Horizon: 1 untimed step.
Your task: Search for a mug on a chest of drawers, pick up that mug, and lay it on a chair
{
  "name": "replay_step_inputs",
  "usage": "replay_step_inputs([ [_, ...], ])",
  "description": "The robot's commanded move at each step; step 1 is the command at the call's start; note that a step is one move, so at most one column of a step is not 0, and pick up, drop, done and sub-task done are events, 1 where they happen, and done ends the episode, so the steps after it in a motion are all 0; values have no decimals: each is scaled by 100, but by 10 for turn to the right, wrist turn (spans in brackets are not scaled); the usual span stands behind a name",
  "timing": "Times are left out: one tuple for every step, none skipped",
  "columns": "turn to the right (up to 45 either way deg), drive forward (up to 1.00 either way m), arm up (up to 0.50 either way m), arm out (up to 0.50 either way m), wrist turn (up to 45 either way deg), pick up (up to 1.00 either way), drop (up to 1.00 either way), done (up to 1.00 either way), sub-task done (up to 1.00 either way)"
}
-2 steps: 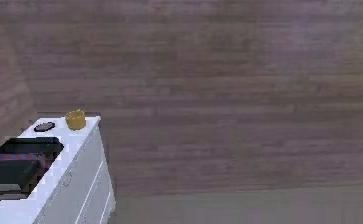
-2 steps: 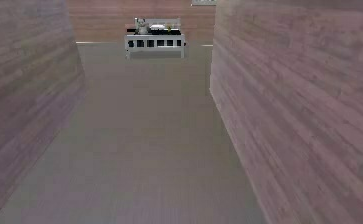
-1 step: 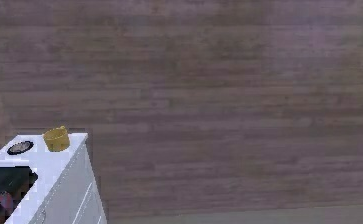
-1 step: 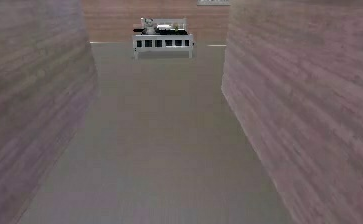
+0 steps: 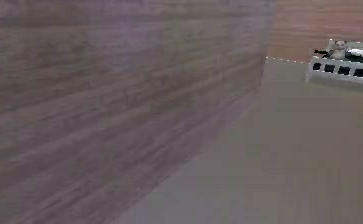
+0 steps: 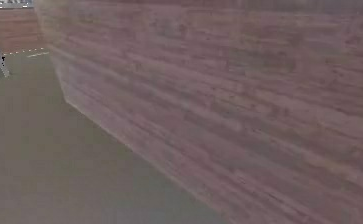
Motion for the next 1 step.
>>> replay_step_inputs([
  [450, 0, 0, 0, 0, 0, 0, 0, 0],
])
